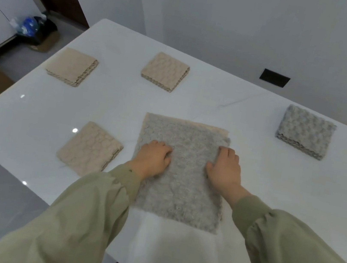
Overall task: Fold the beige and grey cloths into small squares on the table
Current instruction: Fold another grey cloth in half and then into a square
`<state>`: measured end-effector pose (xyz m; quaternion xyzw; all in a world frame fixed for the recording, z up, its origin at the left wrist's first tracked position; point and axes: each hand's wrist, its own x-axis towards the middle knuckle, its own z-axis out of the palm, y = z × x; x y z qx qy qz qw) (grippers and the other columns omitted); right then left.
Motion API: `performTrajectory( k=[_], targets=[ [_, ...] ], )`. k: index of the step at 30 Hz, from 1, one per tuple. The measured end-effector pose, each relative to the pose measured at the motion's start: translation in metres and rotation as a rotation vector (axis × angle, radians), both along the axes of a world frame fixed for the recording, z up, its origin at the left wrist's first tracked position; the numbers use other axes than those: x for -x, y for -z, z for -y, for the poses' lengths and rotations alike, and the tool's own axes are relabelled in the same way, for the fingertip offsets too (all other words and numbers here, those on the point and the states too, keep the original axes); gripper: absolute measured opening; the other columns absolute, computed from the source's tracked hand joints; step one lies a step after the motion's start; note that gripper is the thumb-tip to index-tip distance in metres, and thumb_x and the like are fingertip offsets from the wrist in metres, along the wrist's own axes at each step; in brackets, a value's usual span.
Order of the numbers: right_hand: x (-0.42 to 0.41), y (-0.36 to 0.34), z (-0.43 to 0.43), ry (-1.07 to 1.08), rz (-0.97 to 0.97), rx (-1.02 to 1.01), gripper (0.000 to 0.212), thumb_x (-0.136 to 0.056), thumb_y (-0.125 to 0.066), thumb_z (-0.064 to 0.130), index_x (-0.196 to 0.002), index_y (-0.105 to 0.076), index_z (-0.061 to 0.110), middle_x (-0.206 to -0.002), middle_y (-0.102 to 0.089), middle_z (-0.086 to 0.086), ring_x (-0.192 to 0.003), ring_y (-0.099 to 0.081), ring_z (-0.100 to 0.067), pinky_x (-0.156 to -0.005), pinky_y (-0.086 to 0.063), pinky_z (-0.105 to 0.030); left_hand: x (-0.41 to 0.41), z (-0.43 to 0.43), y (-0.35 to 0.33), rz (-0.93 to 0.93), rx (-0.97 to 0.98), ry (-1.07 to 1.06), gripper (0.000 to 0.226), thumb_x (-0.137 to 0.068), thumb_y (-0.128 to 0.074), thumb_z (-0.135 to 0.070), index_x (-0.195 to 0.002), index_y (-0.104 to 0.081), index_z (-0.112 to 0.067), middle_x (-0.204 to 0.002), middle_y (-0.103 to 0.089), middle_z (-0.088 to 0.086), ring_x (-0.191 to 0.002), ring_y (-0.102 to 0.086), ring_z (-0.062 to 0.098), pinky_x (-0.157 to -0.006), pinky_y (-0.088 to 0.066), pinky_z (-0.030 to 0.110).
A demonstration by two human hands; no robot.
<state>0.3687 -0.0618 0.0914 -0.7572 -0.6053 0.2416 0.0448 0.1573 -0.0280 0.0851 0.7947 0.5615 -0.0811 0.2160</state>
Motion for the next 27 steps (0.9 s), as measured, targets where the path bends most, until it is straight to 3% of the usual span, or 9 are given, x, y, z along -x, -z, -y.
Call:
performTrajectory(
  k=[3, 7, 9, 12, 15, 19, 23, 25, 27],
  targets=[
    [0.003, -0.001, -0.024, -0.069, 0.040, 0.026, 0.052, -0.091, -0.046, 0.022, -0.138, -0.032, 0.005, -0.141, -0.035, -0.015, -0.125, -0.034, -0.034, -0.100, -0.036, -0.042, -0.004, -0.025, 0.006, 0.004, -0.176, -0.093, 0.028, -0.096, -0.041, -0.020, -0.117, -0.055, -0.009, -0.124, -0.051, 0.010, -0.113, -0.044, 0.028, -0.089, -0.040, 0.037],
    [0.001, 0.004, -0.055, -0.133, 0.134, 0.002, 0.052, -0.094, -0.043, 0.023, -0.141, -0.031, 0.006, -0.145, -0.035, -0.013, -0.131, -0.032, -0.033, -0.106, -0.032, -0.042, -0.008, -0.059, 0.021, 0.004, -0.215, -0.121, 0.044, -0.091, -0.043, -0.010, -0.135, -0.040, -0.008, -0.145, -0.037, 0.011, -0.133, -0.031, 0.030, -0.107, -0.030, 0.043],
    [-0.001, 0.008, -0.066, -0.166, 0.187, -0.013, 0.050, -0.095, -0.042, 0.022, -0.141, -0.033, 0.007, -0.144, -0.039, -0.010, -0.131, -0.033, -0.031, -0.106, -0.030, -0.040, -0.007, -0.071, 0.026, -0.021, -0.219, -0.108, 0.046, -0.088, -0.044, -0.006, -0.134, -0.040, -0.010, -0.137, -0.044, 0.010, -0.127, -0.036, 0.029, -0.103, -0.032, 0.041],
    [-0.001, 0.014, -0.076, -0.222, 0.310, -0.013, 0.040, -0.092, -0.045, 0.017, -0.131, -0.044, 0.009, -0.128, -0.051, -0.010, -0.120, -0.041, -0.030, -0.101, -0.031, -0.037, -0.003, -0.084, 0.032, -0.049, -0.291, -0.063, 0.039, -0.084, -0.048, -0.005, -0.122, -0.047, -0.013, -0.117, -0.051, 0.008, -0.107, -0.045, 0.028, -0.088, -0.034, 0.036],
    [0.001, 0.018, -0.078, -0.274, 0.414, -0.087, 0.026, -0.079, -0.061, 0.009, -0.104, -0.056, 0.008, -0.100, -0.058, -0.010, -0.098, -0.049, -0.031, -0.092, -0.036, -0.039, 0.000, -0.092, 0.031, -0.040, -0.310, -0.037, 0.028, -0.086, -0.052, -0.010, -0.114, -0.051, -0.014, -0.109, -0.054, 0.005, -0.101, -0.046, 0.026, -0.083, -0.034, 0.035],
    [0.007, 0.015, -0.074, -0.280, 0.452, -0.149, 0.020, -0.067, -0.064, -0.001, -0.084, -0.056, 0.007, -0.083, -0.057, -0.012, -0.084, -0.051, -0.033, -0.089, -0.040, -0.046, 0.006, -0.094, 0.024, 0.025, -0.280, -0.015, 0.005, -0.091, -0.050, -0.018, -0.093, -0.050, -0.013, -0.090, -0.052, 0.003, -0.088, -0.049, 0.025, -0.069, -0.030, 0.032],
    [0.008, 0.004, -0.071, -0.250, 0.428, -0.102, 0.019, -0.070, -0.056, -0.002, -0.076, -0.045, 0.013, -0.085, -0.056, -0.009, -0.087, -0.047, -0.030, -0.089, -0.034, -0.040, 0.012, -0.090, 0.014, 0.171, -0.135, -0.064, 0.019, -0.092, -0.052, -0.023, -0.080, -0.045, -0.011, -0.081, -0.042, 0.003, -0.073, -0.043, 0.021, -0.059, -0.027, 0.031],
    [0.007, -0.003, -0.069, -0.219, 0.372, -0.128, 0.011, -0.078, -0.059, 0.008, -0.077, -0.049, 0.013, -0.083, -0.055, -0.006, -0.089, -0.048, -0.028, -0.097, -0.033, -0.041, 0.010, -0.088, 0.006, 0.260, -0.026, -0.089, 0.023, -0.091, -0.055, -0.023, -0.075, -0.043, -0.012, -0.075, -0.046, 0.002, -0.069, -0.043, 0.019, -0.056, -0.027, 0.031],
    [0.007, -0.011, -0.067, -0.186, 0.268, -0.112, 0.015, -0.084, -0.055, 0.017, -0.072, -0.046, 0.014, -0.073, -0.049, 0.000, -0.082, -0.047, -0.024, -0.099, -0.036, -0.039, 0.006, -0.085, -0.003, 0.390, 0.082, -0.146, 0.029, -0.089, -0.057, -0.018, -0.067, -0.038, -0.017, -0.066, -0.041, -0.002, -0.062, -0.038, 0.015, -0.054, -0.024, 0.028]
  ],
)
